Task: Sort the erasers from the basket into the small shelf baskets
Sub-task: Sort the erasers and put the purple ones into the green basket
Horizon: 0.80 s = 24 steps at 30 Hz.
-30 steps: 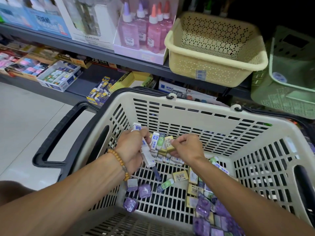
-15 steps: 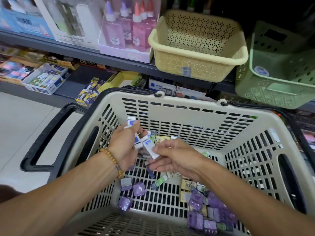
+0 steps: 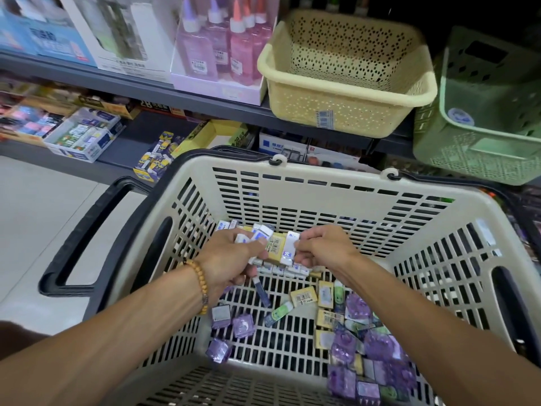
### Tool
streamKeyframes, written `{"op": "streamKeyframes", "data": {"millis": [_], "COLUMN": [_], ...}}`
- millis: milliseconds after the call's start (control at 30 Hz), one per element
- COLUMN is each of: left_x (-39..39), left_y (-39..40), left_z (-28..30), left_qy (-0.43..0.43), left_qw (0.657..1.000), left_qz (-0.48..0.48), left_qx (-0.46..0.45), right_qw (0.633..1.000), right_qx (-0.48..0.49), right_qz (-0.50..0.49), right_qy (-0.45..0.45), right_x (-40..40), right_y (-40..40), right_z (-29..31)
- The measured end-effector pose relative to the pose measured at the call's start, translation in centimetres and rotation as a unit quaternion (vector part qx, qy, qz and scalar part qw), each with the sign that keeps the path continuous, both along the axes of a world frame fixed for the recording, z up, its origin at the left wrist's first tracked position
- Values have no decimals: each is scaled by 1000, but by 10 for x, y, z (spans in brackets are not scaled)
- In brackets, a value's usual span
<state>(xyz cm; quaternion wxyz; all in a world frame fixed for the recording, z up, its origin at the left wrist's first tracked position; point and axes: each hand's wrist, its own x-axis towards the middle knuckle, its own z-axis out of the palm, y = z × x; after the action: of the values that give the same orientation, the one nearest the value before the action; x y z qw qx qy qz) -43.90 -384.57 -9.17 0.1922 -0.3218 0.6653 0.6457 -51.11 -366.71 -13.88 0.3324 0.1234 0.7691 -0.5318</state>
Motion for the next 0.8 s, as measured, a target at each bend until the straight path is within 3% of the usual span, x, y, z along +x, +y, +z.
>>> {"op": "streamKeyframes", "data": {"millis": [133, 233, 300, 467, 600, 800], "left_x": [-1, 0, 0, 3, 5, 5], "left_y": [4, 10, 16, 20, 16, 12], "left_z": [-2, -2, -2, 1, 3, 0], "left_qy": [-4, 1, -1, -35, -41, 18], "left_qw": [1000, 999, 997, 993, 997, 996], "left_qz": [-24, -49, -59, -45, -58, -78], "left_qx": [-2, 15, 48, 105, 41, -27], "right_qw": [995, 990, 983, 994, 995, 998], "right_qx": [26, -64, -75, -31, 35, 38], "right_qz": [14, 114, 160, 108, 95, 46], "right_qy": [92, 58, 47, 4, -8, 26], "right_x": [7, 18, 22, 10, 4, 7], "right_y": [6, 2, 1, 33, 35, 22], "right_z": [12, 30, 34, 32, 19, 13]}}
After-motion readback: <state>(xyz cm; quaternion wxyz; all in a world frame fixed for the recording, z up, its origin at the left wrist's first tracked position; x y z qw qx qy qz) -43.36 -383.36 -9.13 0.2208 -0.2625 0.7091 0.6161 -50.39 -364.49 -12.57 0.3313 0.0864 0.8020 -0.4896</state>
